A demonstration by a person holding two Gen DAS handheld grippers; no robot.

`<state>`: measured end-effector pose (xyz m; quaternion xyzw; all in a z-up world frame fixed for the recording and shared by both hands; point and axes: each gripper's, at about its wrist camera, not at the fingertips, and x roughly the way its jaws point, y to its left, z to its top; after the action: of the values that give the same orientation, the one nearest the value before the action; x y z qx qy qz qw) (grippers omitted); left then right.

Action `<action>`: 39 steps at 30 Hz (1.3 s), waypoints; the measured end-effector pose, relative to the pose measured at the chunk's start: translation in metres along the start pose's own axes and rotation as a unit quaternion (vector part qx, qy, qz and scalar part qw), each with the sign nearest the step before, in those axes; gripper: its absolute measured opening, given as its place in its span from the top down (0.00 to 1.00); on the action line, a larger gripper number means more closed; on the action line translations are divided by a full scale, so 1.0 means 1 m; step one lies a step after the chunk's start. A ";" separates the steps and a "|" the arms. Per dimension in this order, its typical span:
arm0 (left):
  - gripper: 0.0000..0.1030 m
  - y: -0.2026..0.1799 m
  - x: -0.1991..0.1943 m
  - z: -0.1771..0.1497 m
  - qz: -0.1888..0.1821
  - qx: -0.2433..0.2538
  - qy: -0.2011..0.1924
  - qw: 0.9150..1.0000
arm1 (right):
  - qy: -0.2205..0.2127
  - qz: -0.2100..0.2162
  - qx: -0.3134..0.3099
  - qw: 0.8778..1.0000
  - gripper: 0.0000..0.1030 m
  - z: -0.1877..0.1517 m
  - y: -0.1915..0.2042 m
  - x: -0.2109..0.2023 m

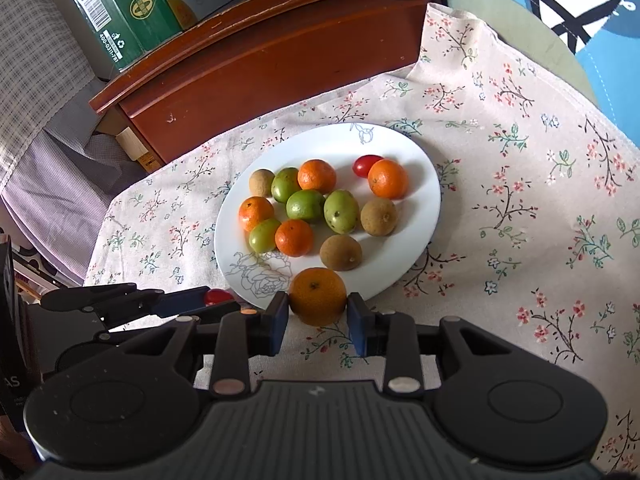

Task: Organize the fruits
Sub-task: 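Carry the tomato in the left tool while the right tool carries the tangerine over the plate, then open the right tool onto the plate while the left tool releases the cherry tomato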

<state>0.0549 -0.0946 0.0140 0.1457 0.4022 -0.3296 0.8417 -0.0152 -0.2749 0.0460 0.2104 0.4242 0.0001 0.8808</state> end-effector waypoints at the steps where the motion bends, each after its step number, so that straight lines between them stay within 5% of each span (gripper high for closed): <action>1: 0.77 0.001 -0.003 0.001 -0.001 -0.003 -0.003 1.000 | -0.001 0.001 0.002 1.000 0.69 0.001 -0.001 -0.001; 24: 0.77 -0.010 -0.010 0.030 -0.064 -0.038 -0.055 0.996 | -0.100 0.025 0.005 0.995 0.69 0.050 -0.012 -0.001; 39: 0.77 -0.026 0.009 0.035 -0.072 -0.031 -0.049 0.996 | -0.103 0.025 -0.008 0.994 0.69 0.077 -0.017 0.041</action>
<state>0.0617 -0.1352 0.0299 0.0736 0.3803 -0.3834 0.8384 0.0653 -0.3119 0.0514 0.2129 0.3257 0.0040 0.9212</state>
